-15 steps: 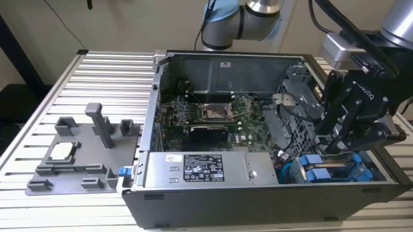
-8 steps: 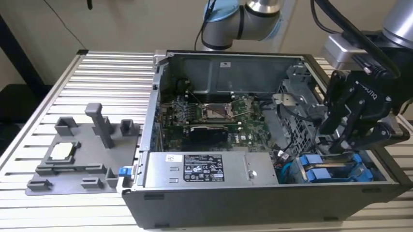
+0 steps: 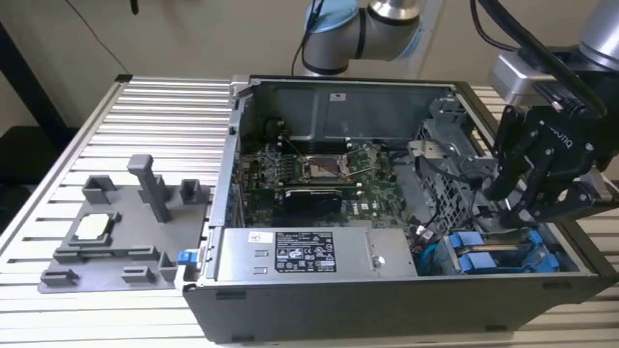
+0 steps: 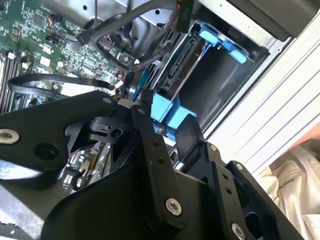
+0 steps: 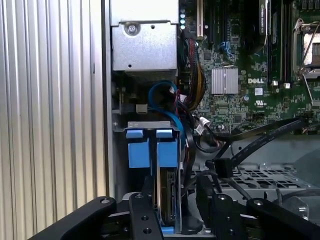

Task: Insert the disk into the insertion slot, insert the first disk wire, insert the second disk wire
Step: 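Insert the disk into the insertion slot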

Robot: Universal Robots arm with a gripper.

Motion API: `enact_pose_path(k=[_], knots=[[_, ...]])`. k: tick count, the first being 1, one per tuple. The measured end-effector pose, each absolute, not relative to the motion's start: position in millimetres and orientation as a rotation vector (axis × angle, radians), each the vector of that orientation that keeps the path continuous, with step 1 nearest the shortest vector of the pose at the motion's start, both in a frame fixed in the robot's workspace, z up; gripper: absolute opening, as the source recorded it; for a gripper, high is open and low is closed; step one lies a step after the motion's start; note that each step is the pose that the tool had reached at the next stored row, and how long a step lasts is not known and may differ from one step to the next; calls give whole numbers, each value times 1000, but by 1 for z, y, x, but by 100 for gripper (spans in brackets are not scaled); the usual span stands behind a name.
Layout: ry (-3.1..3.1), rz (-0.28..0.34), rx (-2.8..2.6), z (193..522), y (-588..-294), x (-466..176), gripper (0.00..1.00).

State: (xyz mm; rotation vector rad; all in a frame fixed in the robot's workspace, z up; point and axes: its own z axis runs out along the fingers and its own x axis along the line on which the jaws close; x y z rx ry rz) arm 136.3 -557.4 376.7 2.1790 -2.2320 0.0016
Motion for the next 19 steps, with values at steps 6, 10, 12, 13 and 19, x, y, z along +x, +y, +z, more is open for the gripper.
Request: enact_pose_path(k=[6, 10, 12, 13, 19], knots=[[-2240, 20, 2187, 377, -555, 142, 47], [-2246, 33, 2193, 377, -554, 146, 47], [-2249, 39, 2196, 377, -553, 148, 47], [-2250, 42, 2197, 377, -553, 149, 47], [-2250, 47, 2202, 377, -551, 156, 47]])
